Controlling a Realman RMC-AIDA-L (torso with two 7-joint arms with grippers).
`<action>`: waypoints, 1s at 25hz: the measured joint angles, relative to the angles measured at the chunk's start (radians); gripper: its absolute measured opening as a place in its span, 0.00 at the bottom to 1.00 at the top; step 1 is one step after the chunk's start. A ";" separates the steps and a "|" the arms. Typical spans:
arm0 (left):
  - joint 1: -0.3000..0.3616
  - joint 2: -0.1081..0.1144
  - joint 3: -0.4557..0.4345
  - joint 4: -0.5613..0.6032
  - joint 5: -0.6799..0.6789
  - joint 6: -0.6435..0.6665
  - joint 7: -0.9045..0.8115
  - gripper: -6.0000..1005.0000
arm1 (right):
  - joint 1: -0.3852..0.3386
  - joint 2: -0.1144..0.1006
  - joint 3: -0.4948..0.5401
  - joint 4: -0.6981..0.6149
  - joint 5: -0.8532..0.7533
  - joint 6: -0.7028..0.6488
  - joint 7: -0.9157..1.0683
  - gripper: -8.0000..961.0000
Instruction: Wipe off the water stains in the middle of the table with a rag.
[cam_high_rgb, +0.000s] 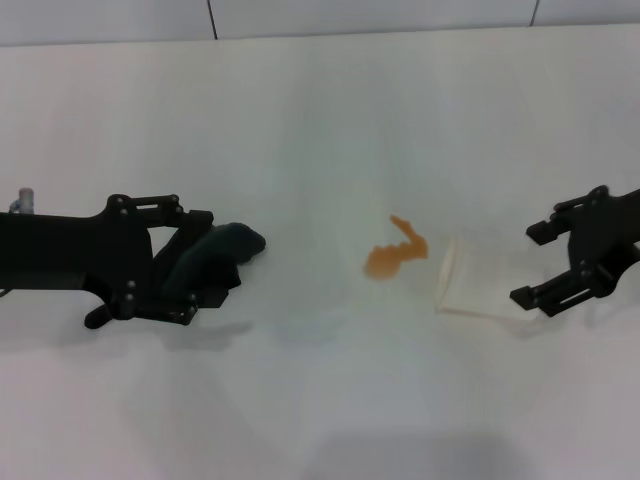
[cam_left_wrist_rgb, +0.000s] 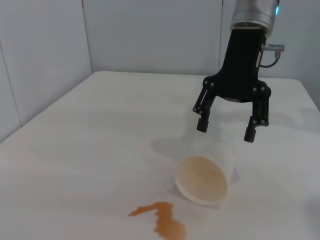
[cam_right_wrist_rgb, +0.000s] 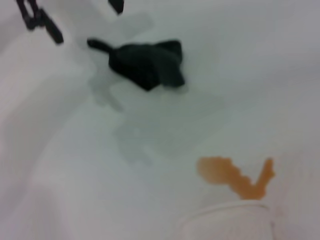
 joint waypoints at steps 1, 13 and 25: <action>0.001 0.000 0.000 0.000 0.000 0.000 0.002 0.86 | 0.005 0.001 -0.016 -0.003 -0.010 0.002 0.007 0.88; 0.002 0.000 0.000 0.000 0.005 -0.001 0.007 0.86 | 0.079 0.002 -0.095 0.004 -0.057 0.044 0.058 0.88; 0.005 -0.002 0.000 0.000 0.005 -0.001 0.008 0.86 | 0.088 0.002 -0.176 0.030 -0.085 0.085 0.092 0.88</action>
